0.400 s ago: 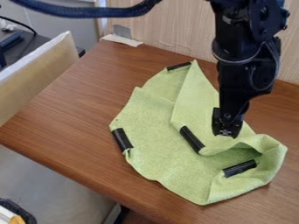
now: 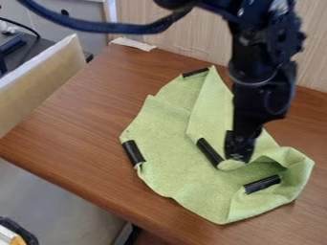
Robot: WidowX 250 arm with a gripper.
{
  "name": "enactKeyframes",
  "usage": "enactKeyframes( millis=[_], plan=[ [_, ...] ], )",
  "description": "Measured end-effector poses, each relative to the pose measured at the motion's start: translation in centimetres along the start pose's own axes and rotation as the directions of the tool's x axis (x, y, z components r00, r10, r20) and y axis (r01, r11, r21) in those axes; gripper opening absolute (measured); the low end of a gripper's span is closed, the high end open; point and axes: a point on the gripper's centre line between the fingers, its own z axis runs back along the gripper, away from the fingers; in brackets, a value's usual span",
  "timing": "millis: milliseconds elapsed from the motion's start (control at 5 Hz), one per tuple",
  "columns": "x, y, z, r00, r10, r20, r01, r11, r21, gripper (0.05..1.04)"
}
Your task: Unfold the cloth from center to top right
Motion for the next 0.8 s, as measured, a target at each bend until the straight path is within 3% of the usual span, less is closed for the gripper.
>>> enactKeyframes(
  millis=[800],
  plan=[
    [-3.9,-0.3,-7.3,1.0,-0.009,-0.014,0.007,0.991,-0.135,0.963]
  ],
)
